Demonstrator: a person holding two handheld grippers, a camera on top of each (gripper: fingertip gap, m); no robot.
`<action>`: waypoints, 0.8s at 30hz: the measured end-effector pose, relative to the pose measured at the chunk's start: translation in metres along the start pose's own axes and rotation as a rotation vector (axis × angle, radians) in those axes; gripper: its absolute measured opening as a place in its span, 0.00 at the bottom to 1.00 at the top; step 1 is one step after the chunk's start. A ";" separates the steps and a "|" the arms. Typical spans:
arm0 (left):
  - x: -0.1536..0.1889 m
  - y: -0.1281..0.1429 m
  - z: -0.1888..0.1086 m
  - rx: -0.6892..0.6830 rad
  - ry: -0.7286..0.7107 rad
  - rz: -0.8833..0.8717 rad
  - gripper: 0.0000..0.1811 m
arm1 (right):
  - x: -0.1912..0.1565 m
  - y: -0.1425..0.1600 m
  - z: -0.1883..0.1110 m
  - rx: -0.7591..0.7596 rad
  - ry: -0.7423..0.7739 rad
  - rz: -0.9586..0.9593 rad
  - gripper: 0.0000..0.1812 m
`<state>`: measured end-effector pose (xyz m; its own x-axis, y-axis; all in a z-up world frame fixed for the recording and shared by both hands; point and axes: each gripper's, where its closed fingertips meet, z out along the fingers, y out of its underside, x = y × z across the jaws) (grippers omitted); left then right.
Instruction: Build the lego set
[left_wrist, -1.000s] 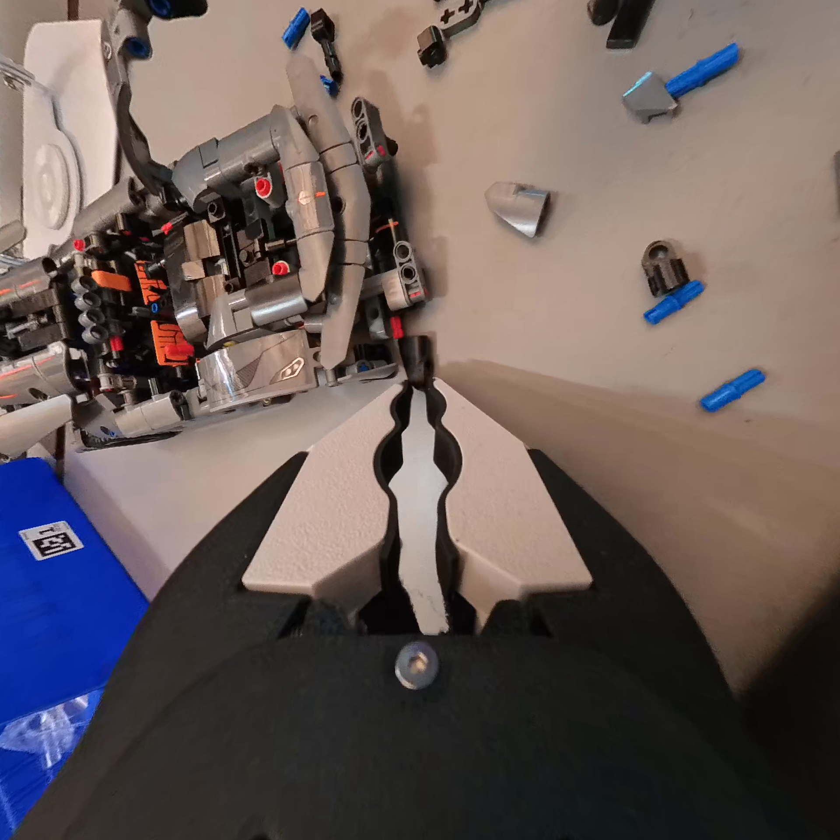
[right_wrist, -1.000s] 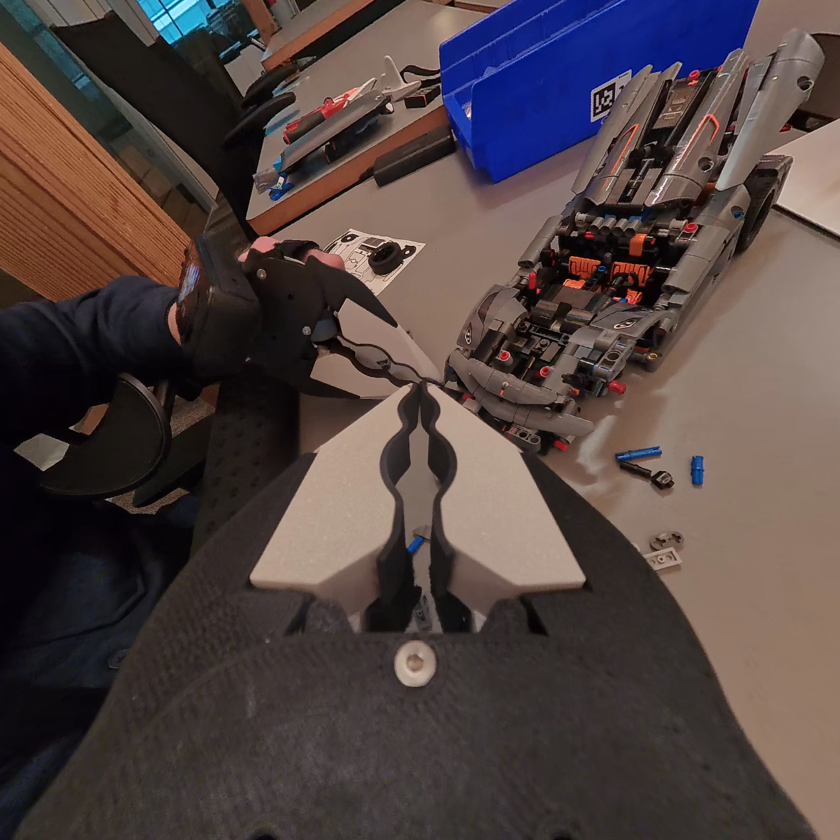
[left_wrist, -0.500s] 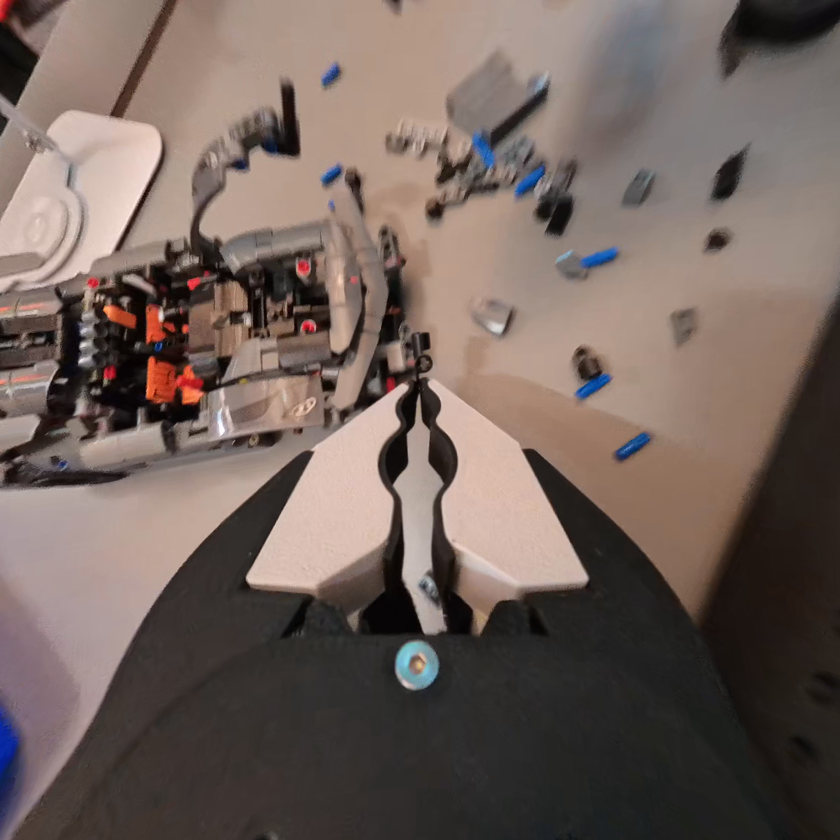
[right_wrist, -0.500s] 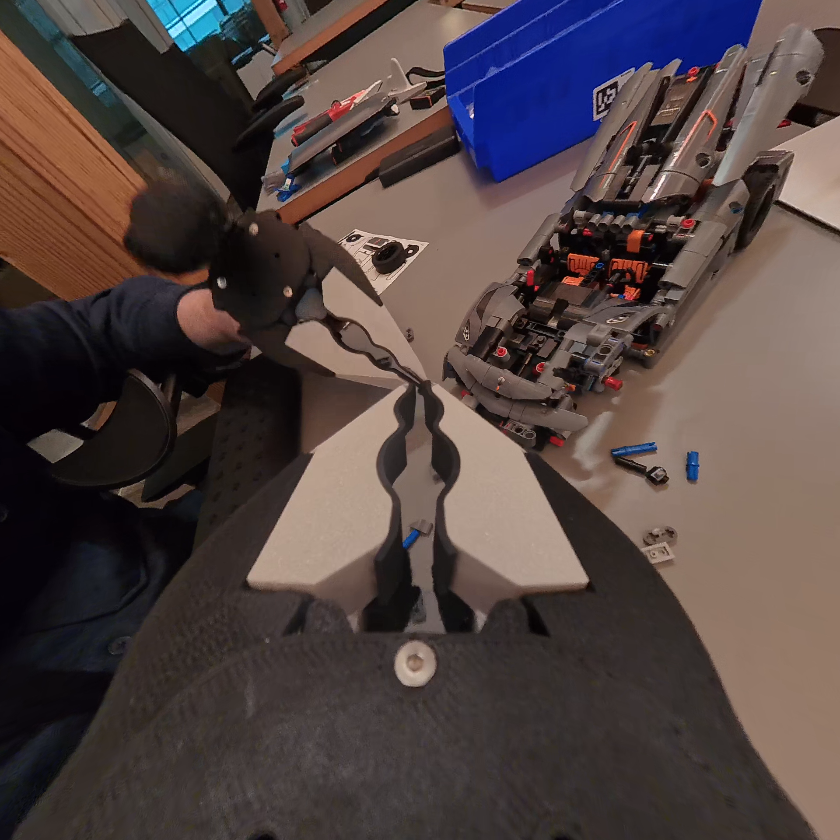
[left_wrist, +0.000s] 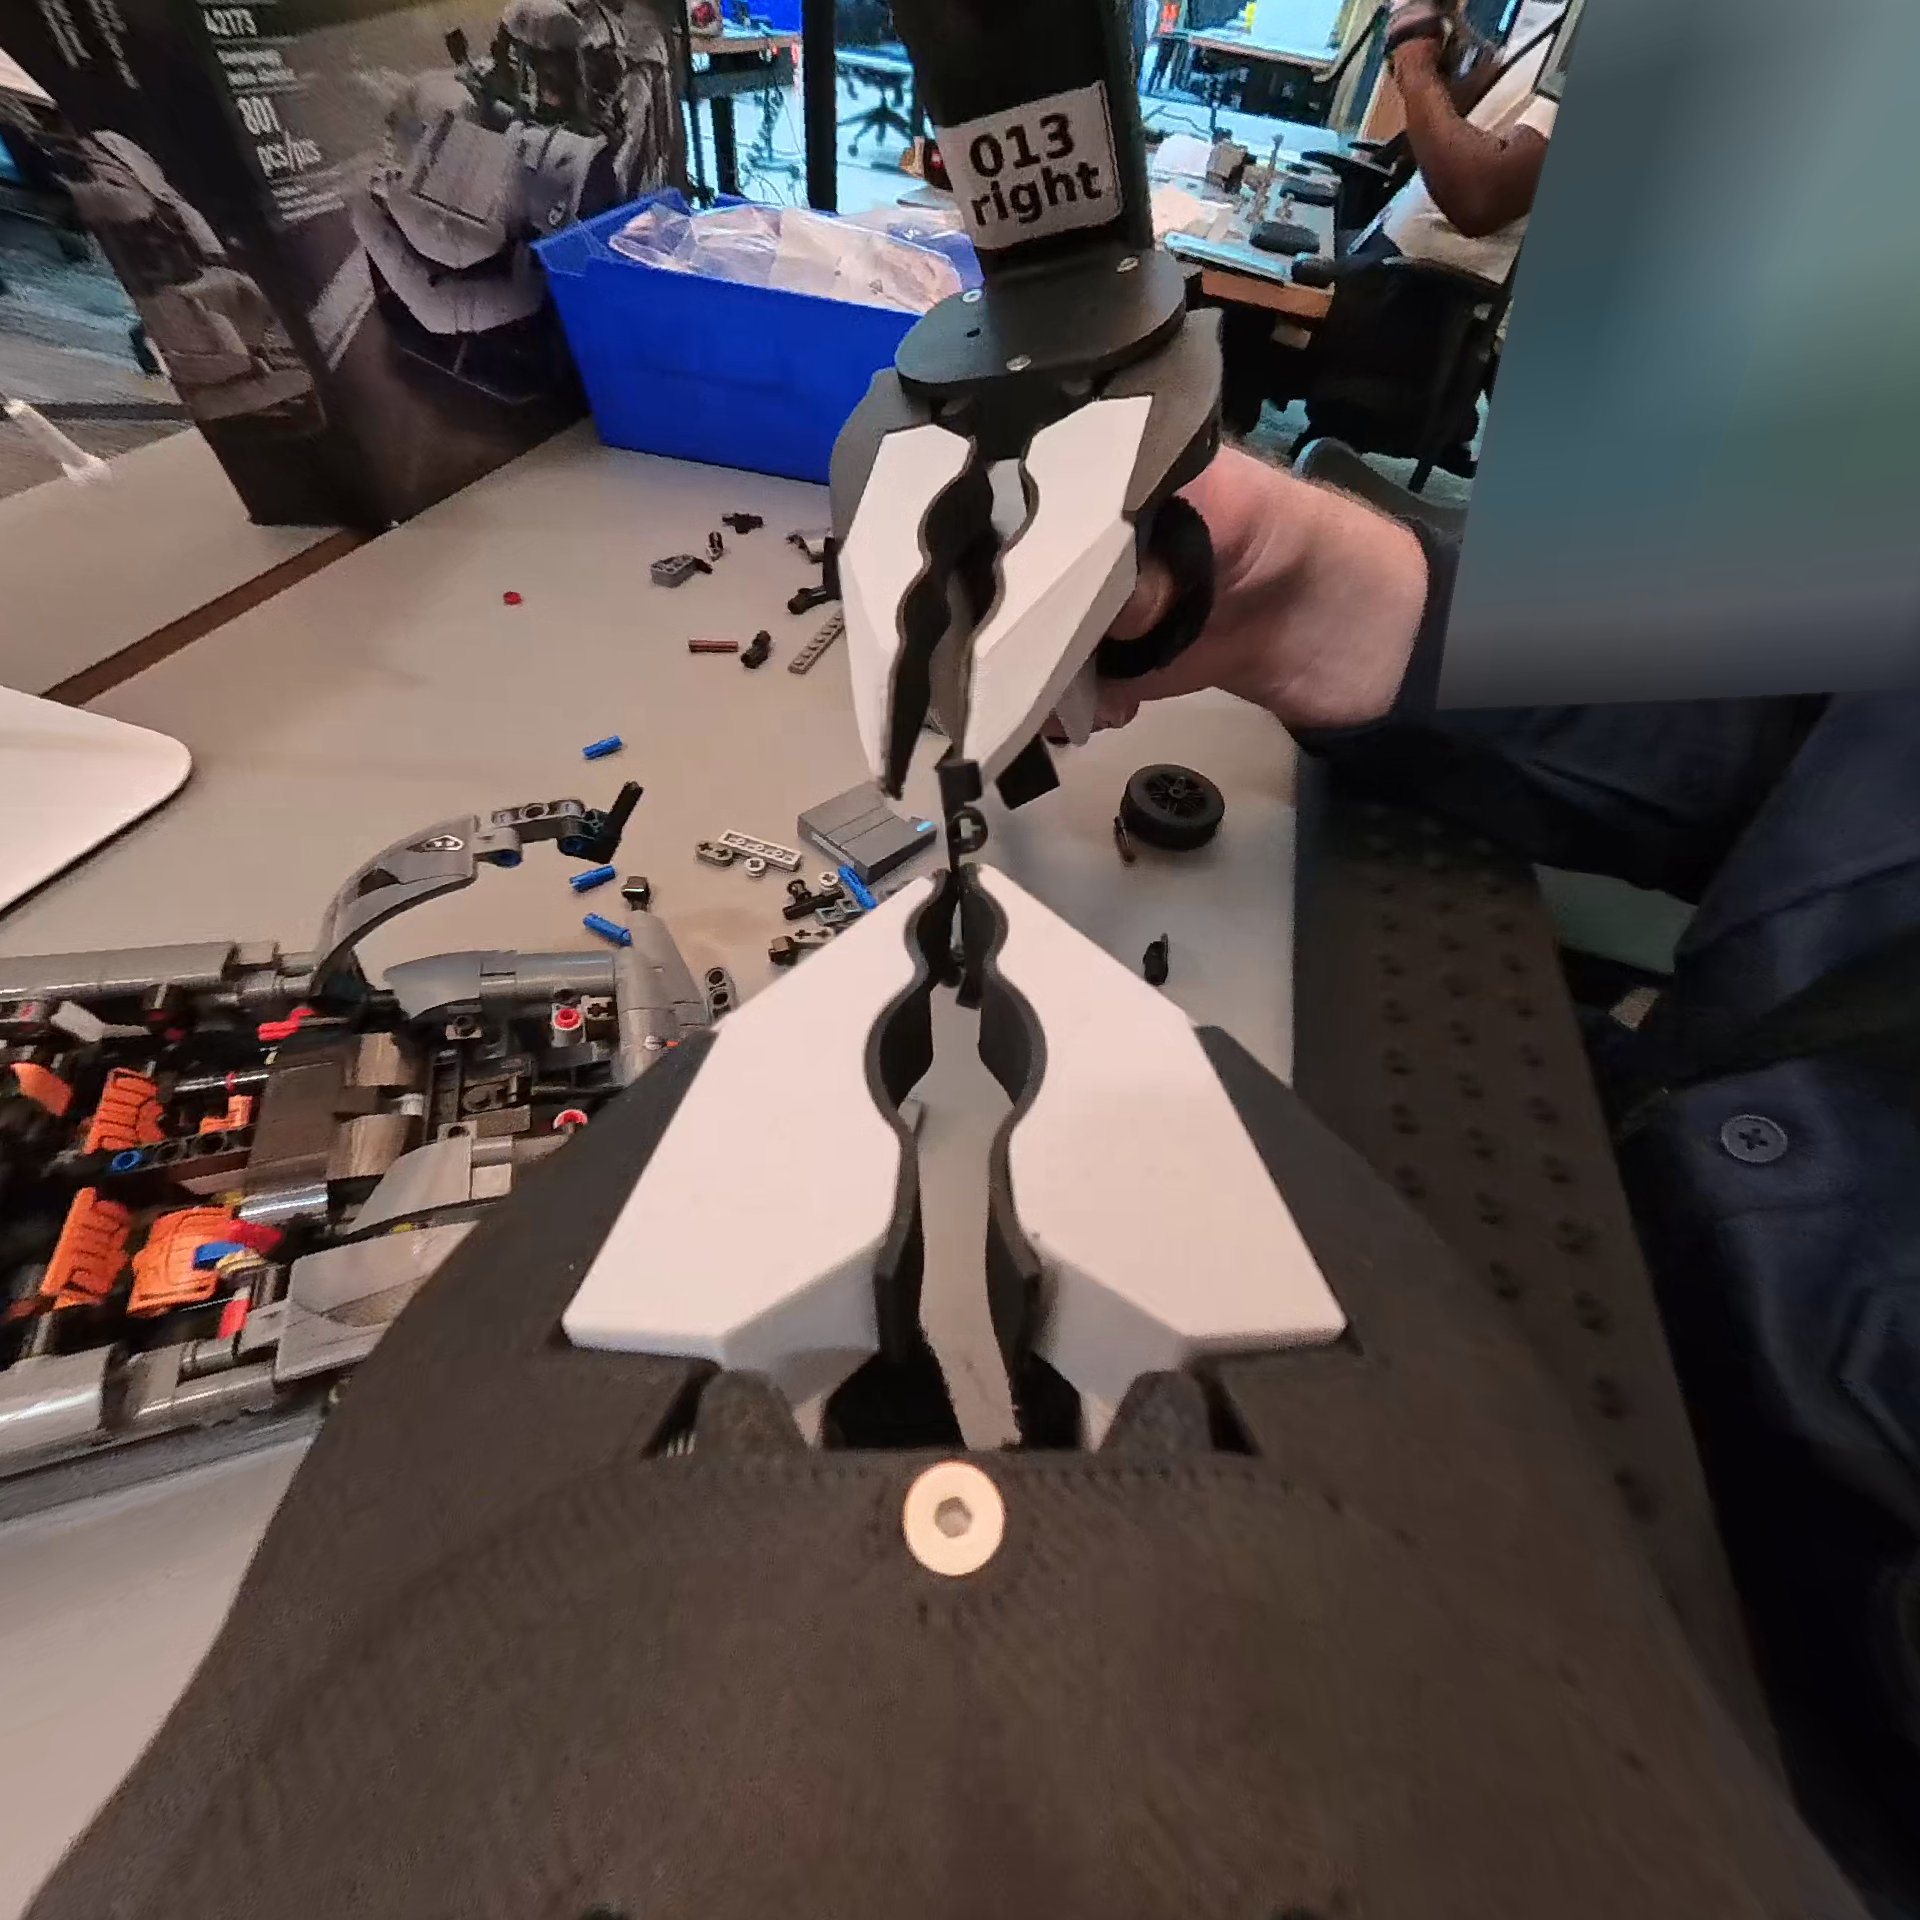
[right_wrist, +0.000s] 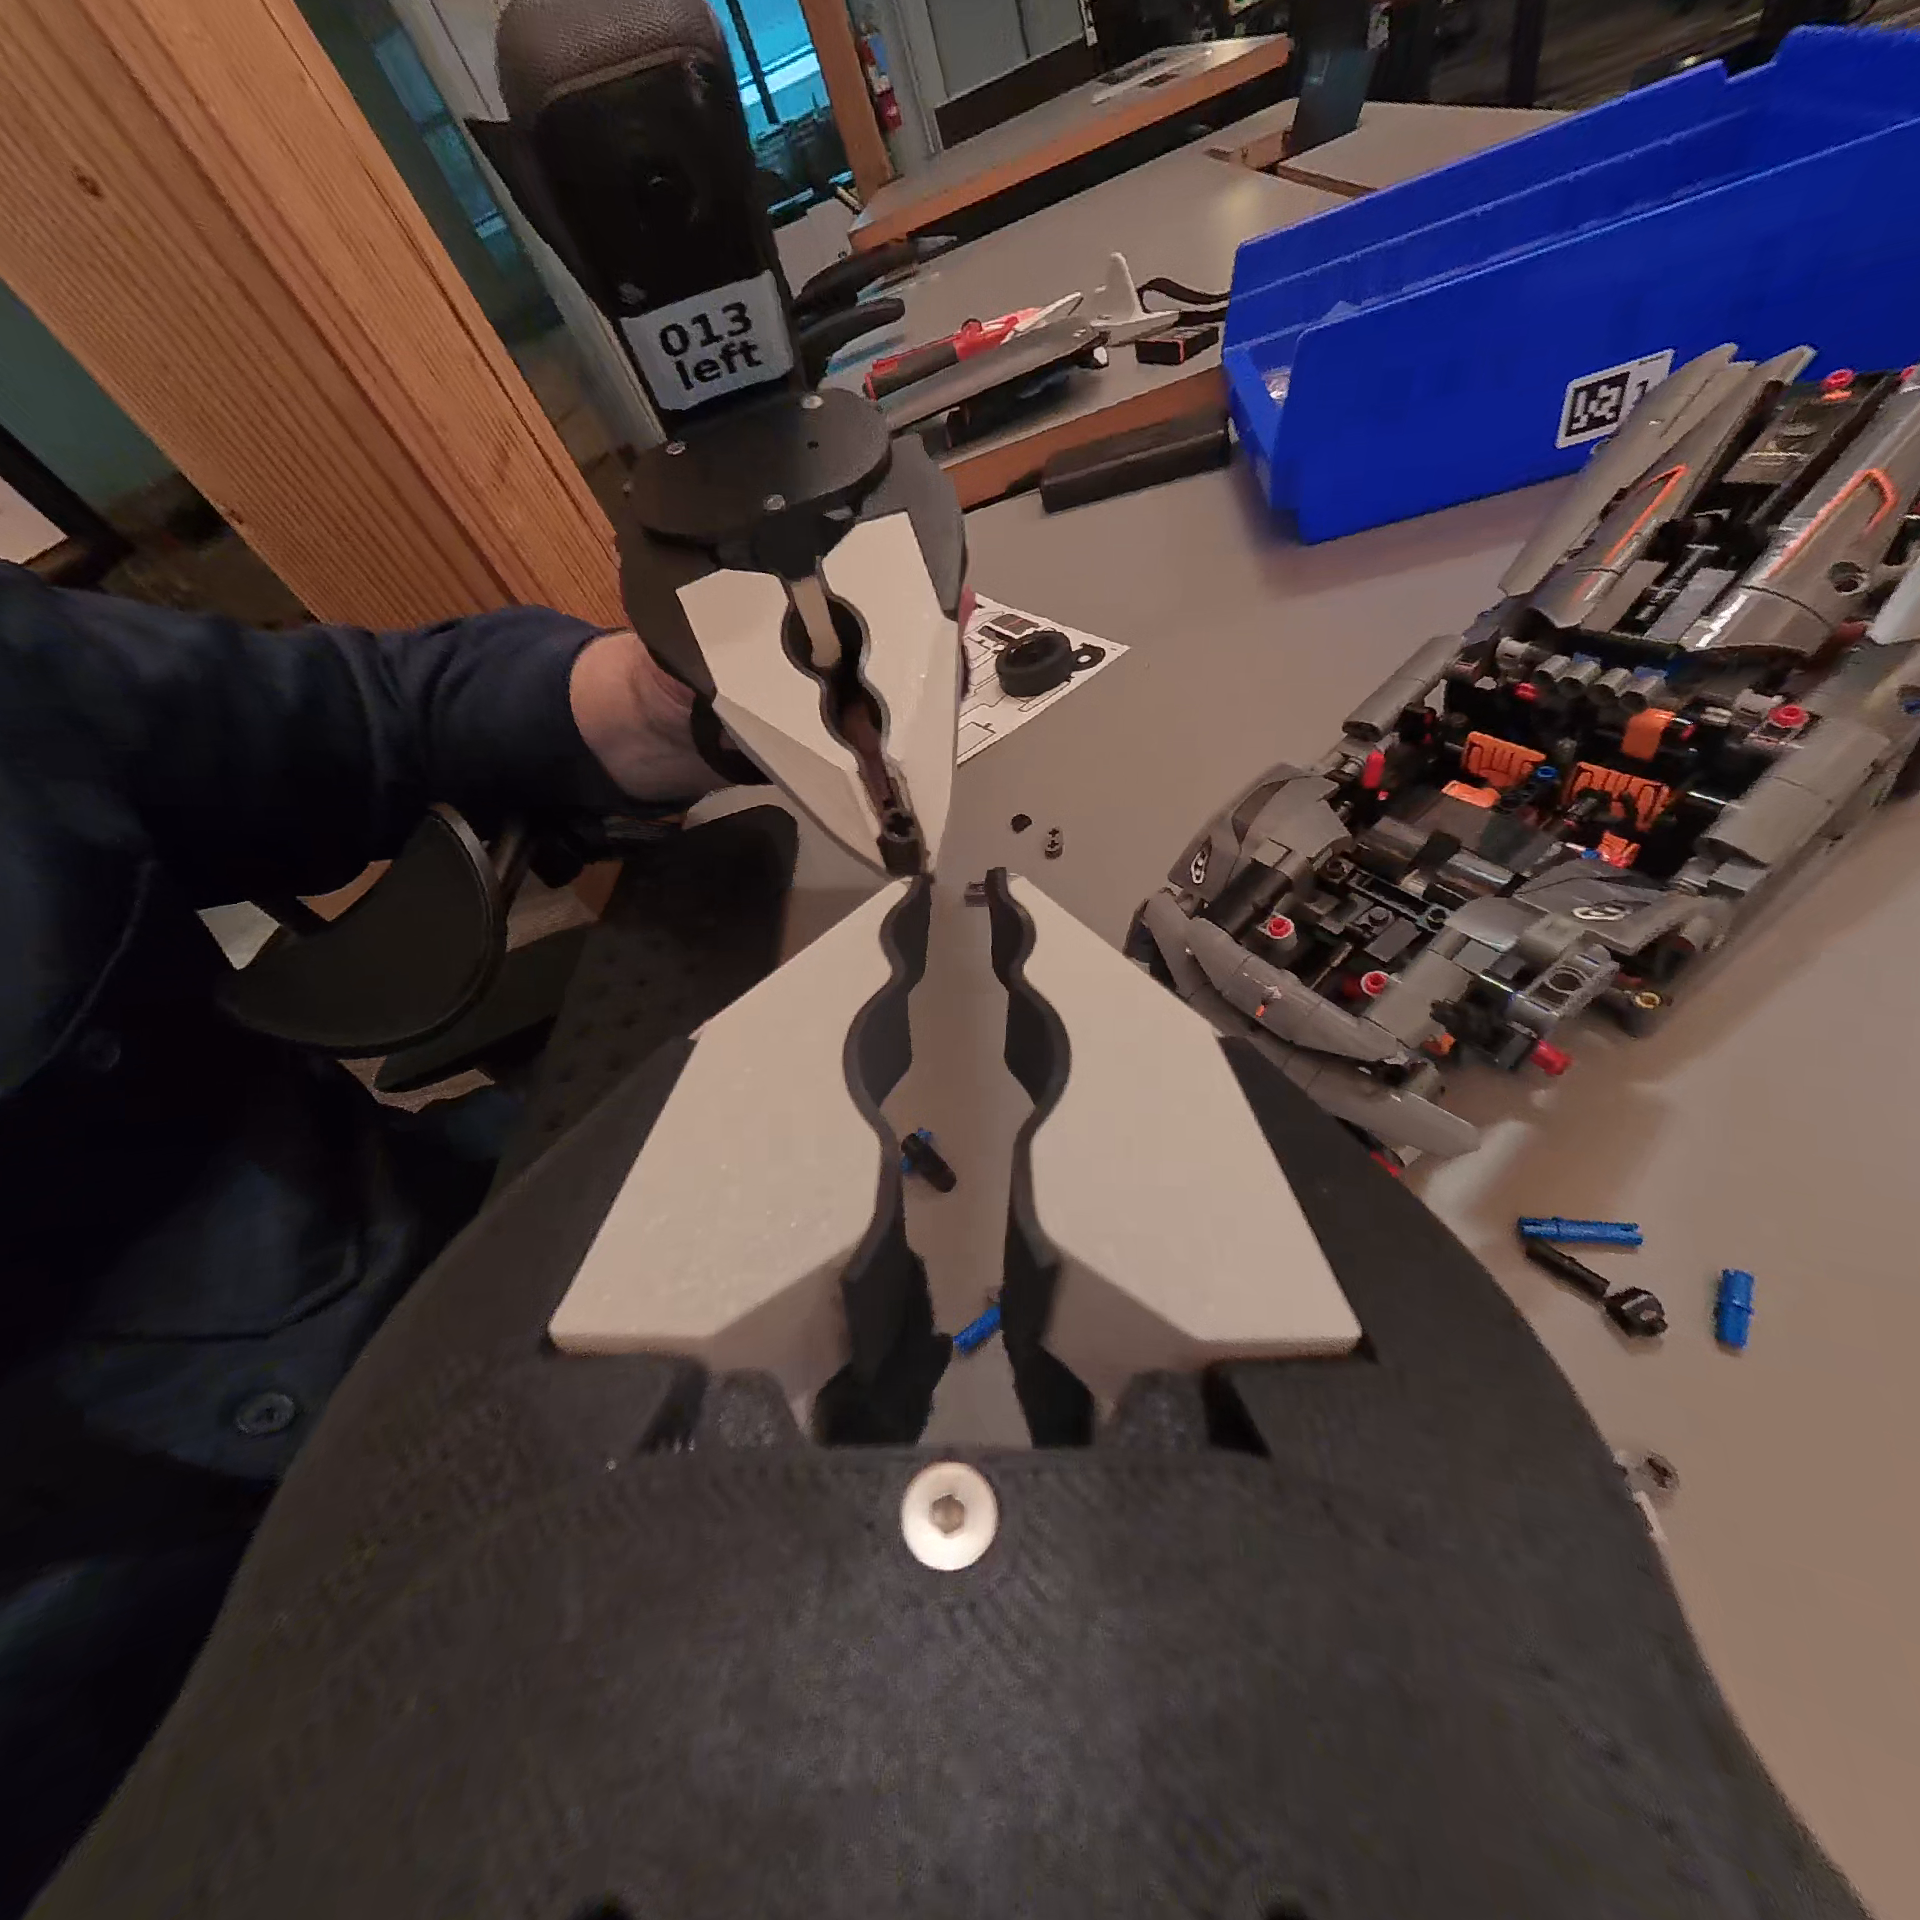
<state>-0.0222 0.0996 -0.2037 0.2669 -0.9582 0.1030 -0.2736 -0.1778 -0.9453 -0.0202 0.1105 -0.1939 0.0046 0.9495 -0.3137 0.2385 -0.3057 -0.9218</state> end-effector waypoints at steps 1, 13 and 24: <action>0.001 0.000 0.001 0.003 0.005 -0.006 0.00 | -0.002 0.000 0.001 0.002 -0.009 -0.002 0.05; 0.004 -0.003 0.008 0.035 0.073 -0.061 0.00 | -0.006 -0.002 -0.001 0.006 -0.025 -0.016 0.02; 0.007 0.001 0.014 0.025 0.119 -0.092 0.00 | -0.008 -0.006 -0.003 0.031 -0.052 0.009 0.00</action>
<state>-0.0073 0.0959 -0.2082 0.1782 -0.9582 0.2237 -0.2293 -0.2615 -0.9376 -0.0187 0.1048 -0.1852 -0.0437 0.9419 -0.3329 0.2082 -0.3173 -0.9252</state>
